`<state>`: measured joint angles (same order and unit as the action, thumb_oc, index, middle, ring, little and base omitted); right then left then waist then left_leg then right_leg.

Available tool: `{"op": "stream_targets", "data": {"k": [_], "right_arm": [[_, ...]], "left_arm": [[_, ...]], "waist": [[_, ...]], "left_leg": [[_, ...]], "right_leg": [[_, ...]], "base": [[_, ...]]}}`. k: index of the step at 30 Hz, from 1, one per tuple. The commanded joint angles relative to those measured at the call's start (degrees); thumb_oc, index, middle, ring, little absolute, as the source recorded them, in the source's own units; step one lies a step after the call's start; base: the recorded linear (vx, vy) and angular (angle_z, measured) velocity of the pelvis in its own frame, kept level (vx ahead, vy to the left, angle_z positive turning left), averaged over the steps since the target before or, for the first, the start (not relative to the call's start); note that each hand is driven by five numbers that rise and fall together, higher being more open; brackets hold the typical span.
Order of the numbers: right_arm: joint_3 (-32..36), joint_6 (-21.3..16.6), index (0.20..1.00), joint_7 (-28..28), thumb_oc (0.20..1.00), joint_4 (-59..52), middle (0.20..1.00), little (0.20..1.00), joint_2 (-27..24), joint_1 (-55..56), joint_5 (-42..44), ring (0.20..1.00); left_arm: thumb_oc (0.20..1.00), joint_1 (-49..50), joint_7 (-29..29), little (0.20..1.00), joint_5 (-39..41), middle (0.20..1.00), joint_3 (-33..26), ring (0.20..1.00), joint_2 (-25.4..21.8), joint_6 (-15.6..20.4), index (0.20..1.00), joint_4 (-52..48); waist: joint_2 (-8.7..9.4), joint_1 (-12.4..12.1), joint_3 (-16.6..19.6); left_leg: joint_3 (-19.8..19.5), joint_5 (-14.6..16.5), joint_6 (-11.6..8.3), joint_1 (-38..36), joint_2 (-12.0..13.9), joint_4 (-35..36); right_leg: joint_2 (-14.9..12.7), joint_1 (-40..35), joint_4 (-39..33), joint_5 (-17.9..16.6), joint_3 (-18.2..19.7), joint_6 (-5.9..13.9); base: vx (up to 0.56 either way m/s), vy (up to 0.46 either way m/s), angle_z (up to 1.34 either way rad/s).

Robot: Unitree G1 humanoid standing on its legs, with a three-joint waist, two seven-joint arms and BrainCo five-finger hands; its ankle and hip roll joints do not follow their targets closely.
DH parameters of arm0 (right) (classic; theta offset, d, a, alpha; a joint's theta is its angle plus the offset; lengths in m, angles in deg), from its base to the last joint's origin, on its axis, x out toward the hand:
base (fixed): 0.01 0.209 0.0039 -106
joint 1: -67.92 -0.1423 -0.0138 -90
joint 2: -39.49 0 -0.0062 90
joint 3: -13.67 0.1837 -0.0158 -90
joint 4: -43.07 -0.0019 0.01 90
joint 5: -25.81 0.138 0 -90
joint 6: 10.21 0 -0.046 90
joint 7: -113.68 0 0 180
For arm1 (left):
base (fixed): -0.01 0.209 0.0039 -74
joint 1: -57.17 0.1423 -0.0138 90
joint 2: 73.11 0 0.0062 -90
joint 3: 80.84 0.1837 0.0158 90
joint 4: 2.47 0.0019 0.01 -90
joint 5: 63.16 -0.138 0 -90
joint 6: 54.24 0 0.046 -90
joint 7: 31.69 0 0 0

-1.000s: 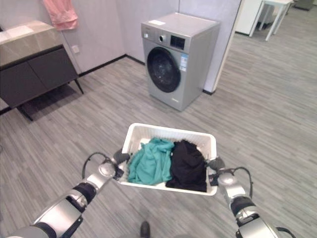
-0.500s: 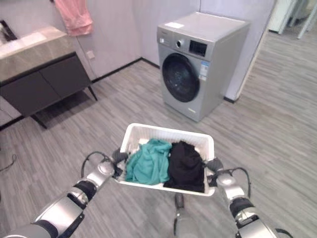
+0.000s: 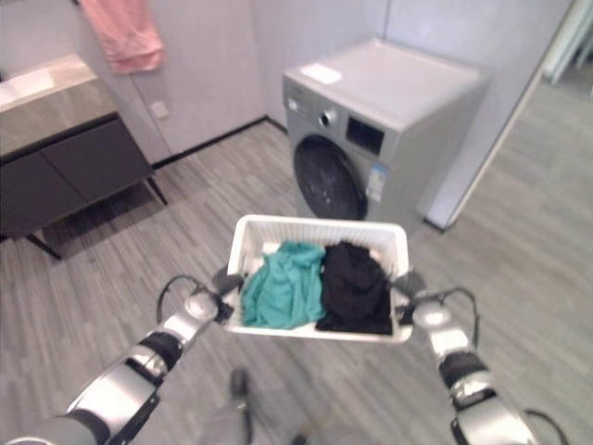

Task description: Grab the laundry basket,head to the washer,open it,put in the laundry and shut it.

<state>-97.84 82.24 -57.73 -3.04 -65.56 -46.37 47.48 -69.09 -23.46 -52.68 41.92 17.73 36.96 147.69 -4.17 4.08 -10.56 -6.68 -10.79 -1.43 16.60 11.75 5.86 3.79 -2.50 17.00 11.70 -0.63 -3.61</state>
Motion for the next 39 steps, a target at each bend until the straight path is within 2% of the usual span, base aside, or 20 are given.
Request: {"op": "stream_targets", "data": {"k": [1,3,5,7,8,9,10,12,15,16,18,22,26,29,31,32,33,35,37,39], "right_arm": [[2.3,-5.5,0.2,-0.7,0.2,-1.1,0.2,0.2,1.0,-3.4,1.8,0.2],[1.5,-5.2,0.2,-1.4,0.2,0.3,0.2,0.2,1.8,-4.4,1.5,0.2],[1.7,-5.2,0.2,-1.4,0.2,0.6,0.2,0.2,2.2,-4.4,1.2,0.2],[2.2,-5.1,0.2,-1.7,0.2,-0.5,0.2,0.2,3.0,-3.8,1.2,0.2],[2.3,-5.1,0.2,-1.8,0.2,-0.3,0.2,0.2,3.8,-3.4,1.1,0.2],[2.3,-4.9,0.2,-2.2,0.2,0.3,0.2,0.2,5.0,-3.0,1.0,0.2],[2.3,-4.9,0.2,-2.2,0.2,0.3,0.2,0.2,5.0,-3.0,1.0,0.2],[1.6,-4.7,0.2,-2.6,0.2,0.8,0.2,0.2,6.6,-3.4,0.7,0.2],[1.1,-4.9,0.2,-2.8,0.2,0.6,0.2,0.2,7.7,-3.7,0.6,0.2],[1.0,-5.1,0.2,-2.8,0.2,0.0,0.2,0.2,8.1,-3.5,0.4,0.2],[1.7,-5.5,0.2,-2.4,0.2,-7.2,0.2,0.2,7.9,-1.9,-0.7,0.2],[3.6,-6.3,0.2,-2.4,0.2,-14.9,0.2,0.2,6.6,2.0,-0.7,0.2],[4.7,-6.4,0.2,-3.0,0.2,-18.0,0.2,0.2,5.5,5.7,-1.1,0.2],[5.9,-6.2,0.2,-3.0,0.2,-18.8,0.2,0.2,4.2,8.1,-1.6,0.2],[6.4,-6.1,0.2,-3.1,0.2,-19.9,0.2,0.2,3.2,9.1,-1.7,0.2],[6.7,-6.1,0.2,-3.2,0.2,-21.3,0.2,0.2,2.0,9.5,-1.6,0.2],[6.7,-6.1,0.2,-3.2,0.2,-21.3,0.2,0.2,2.0,9.5,-1.6,0.2],[6.6,-6.1,0.2,-3.2,0.2,-22.0,0.2,0.2,1.1,9.5,-1.9,0.2],[6.6,-6.0,0.2,-3.0,0.2,-21.7,0.2,0.2,0.5,9.7,-2.3,0.2],[6.7,-5.8,0.2,-3.1,0.2,-21.2,0.2,0.2,0.5,9.9,-2.3,0.2]], "left_arm": [[0.2,-7.2,2.2,0.2,1.7,0.2,0.6,0.2,-2.6,4.4,0.2,-1.1],[0.2,-6.1,2.2,0.2,2.2,0.2,0.2,0.2,-3.4,5.0,0.2,-1.2],[0.2,-5.9,2.3,0.2,2.1,0.2,0.3,0.2,-3.5,5.1,0.2,-1.2],[0.2,-5.6,2.3,0.2,2.3,0.2,0.3,0.2,-4.0,5.2,0.2,-1.2],[0.2,-5.3,2.4,0.2,2.4,0.2,0.1,0.2,-4.4,5.2,0.2,-0.9],[0.2,-5.1,2.4,0.2,2.3,0.2,0.0,0.2,-5.0,5.1,0.2,-1.1],[0.2,-5.1,2.4,0.2,2.3,0.2,0.1,0.2,-5.0,5.1,0.2,-1.1],[0.2,-4.8,2.2,0.2,2.2,0.2,0.2,0.2,-5.5,4.8,0.2,-1.4],[0.2,-4.5,2.2,0.2,1.9,0.2,-0.3,0.2,-6.3,4.6,0.2,-1.7],[0.2,-4.4,2.1,0.2,1.8,0.2,-0.4,0.2,-6.8,4.5,0.2,-1.7],[0.2,-4.3,2.3,0.2,0.8,0.2,-1.7,0.2,-7.8,4.1,0.2,-2.9],[0.2,-4.1,3.0,0.2,-0.3,0.2,-3.4,0.2,-9.3,4.1,0.2,-6.1],[0.2,-2.6,3.1,0.2,-0.7,0.2,-5.3,0.2,-10.1,4.5,0.2,-8.9],[0.2,-2.1,3.0,0.2,-0.9,0.2,-6.2,0.2,-8.9,4.8,0.2,-9.0],[0.2,-2.4,3.3,0.2,-0.8,0.2,-6.1,0.2,-8.0,4.8,0.2,-8.6],[0.2,-2.5,3.5,0.2,-0.7,0.2,-6.1,0.2,-7.0,4.9,0.2,-9.5],[0.2,-2.5,3.5,0.2,-0.7,0.2,-6.0,0.2,-6.9,4.9,0.2,-9.5],[0.2,-2.0,3.9,0.2,0.1,0.2,-6.7,0.2,-6.4,5.0,0.2,-10.8],[0.2,-1.5,4.1,0.2,0.7,0.2,-6.8,0.2,-6.4,5.3,0.2,-12.7],[0.2,-1.3,4.2,0.2,0.9,0.2,-6.6,0.2,-6.4,5.4,0.2,-13.8]], "waist": [[5.29,-2.6,5.1],[3.58,-3.2,6.3],[3.19,-3.5,6.7],[3.33,-3.7,7.3],[3.44,-3.9,8.0],[3.25,-4.0,8.6],[3.25,-4.0,8.6],[2.52,-3.6,8.2],[1.98,-3.7,7.8],[1.69,-3.8,7.4],[1.65,-2.6,6.2],[2.15,-1.5,5.8],[3.15,-2.0,6.9],[4.36,-2.1,7.6],[5.51,-2.1,6.9],[6.14,-2.3,5.4],[6.05,-2.2,5.5],[6.47,-2.8,4.3],[6.73,-2.9,4.1],[7.19,-3.1,4.2]], "left_leg": [[-0.2,1.5,-5.45,-5.9,-0.2,-1.3],[-0.5,1.4,-5.75,-7.1,0.0,-2.8],[0.5,0.9,-5.74,-7.1,-0.4,-5.1],[2.7,3.1,-4.66,-6.3,-2.0,-9.4],[4.0,4.6,-3.63,-7.1,-3.2,-10.7],[5.7,6.3,-1.87,-9.2,-4.9,-10.6],[5.7,6.3,-1.87,-9.2,-4.9,-10.6],[7.2,7.8,0.14,-11.7,-6.5,-10.0],[7.7,9.0,1.62,-14.2,-7.8,-9.1],[8.2,9.6,2.13,-15.1,-8.2,-8.7],[9.4,10.0,2.05,-17.4,-8.9,-7.3],[9.8,11.0,1.45,-18.9,-9.4,-6.4],[10.7,11.1,0.97,-20.4,-10.5,-4.2],[10.6,12.2,0.42,-20.2,-11.2,-5.1],[10.4,13.8,-0.6,-18.4,-11.8,-11.1],[10.3,13.2,-2.6,-14.4,-11.3,-20.0],[10.2,13.4,-2.63,-14.1,-11.2,-20.5],[7.6,11.9,-3.91,-10.0,-11.2,-28.8],[5.8,12.3,-3.74,-9.2,-9.7,-28.5],[4.9,11.4,-3.26,-10.2,-6.2,-23.7]], "right_leg": [[-4.2,-8.3,-16.6,-4.1,2.8,7.16],[-5.3,-10.2,-15.7,-2.2,5.0,8.0],[-6.3,-10.8,-14.7,-2.0,5.4,8.51],[-9.2,-10.5,-11.1,-2.0,6.5,9.88],[-10.5,-9.5,-8.4,-3.3,6.8,10.76],[-11.8,-6.2,-1.5,-7.1,7.3,12.13],[-11.9,-6.2,-1.5,-7.1,7.3,12.13],[-12.2,-1.9,6.3,-12.6,7.3,13.13],[-12.8,1.3,11.4,-14.4,5.4,13.28],[-13.6,3.0,13.0,-15.4,2.9,13.16],[-11.6,7.3,7.6,-11.2,-4.8,12.07],[-10.1,6.0,-1.5,-8.7,-9.6,11.11],[-7.1,2.9,-9.4,-8.6,-10.5,10.07],[-5.5,0.7,-14.0,-8.5,-7.8,9.35],[-5.4,-0.4,-14.6,-8.3,-6.6,8.45],[-5.6,-1.4,-15.0,-8.1,-7.3,7.79],[-5.5,-1.3,-15.0,-8.2,-7.4,7.76],[-5.2,-2.3,-15.3,-7.9,-6.5,6.62],[-5.4,-2.8,-15.9,-7.3,-6.4,6.53],[-6.3,-2.9,-16.0,-6.9,-6.3,6.87]], "base": [[0.33,0.201,-0.42],[0.37,0.313,-0.53],[0.33,0.34,-0.39],[0.37,0.415,-0.64],[0.43,0.511,-0.58],[0.31,0.377,-0.21],[0.27,0.378,-0.42],[0.17,0.292,-0.28],[0.15,0.253,-0.25],[0.15,0.226,-0.18],[0.21,0.256,-0.22],[0.12,0.042,0.09],[0.12,-0.024,0.15],[0.09,-0.047,-0.05],[0.05,-0.082,-0.01],[-0.01,-0.08,0.06],[-0.04,-0.072,0.15],[-0.01,-0.026,0.11],[0.04,0.032,-0.02],[0.06,0.083,-0.03]]}}
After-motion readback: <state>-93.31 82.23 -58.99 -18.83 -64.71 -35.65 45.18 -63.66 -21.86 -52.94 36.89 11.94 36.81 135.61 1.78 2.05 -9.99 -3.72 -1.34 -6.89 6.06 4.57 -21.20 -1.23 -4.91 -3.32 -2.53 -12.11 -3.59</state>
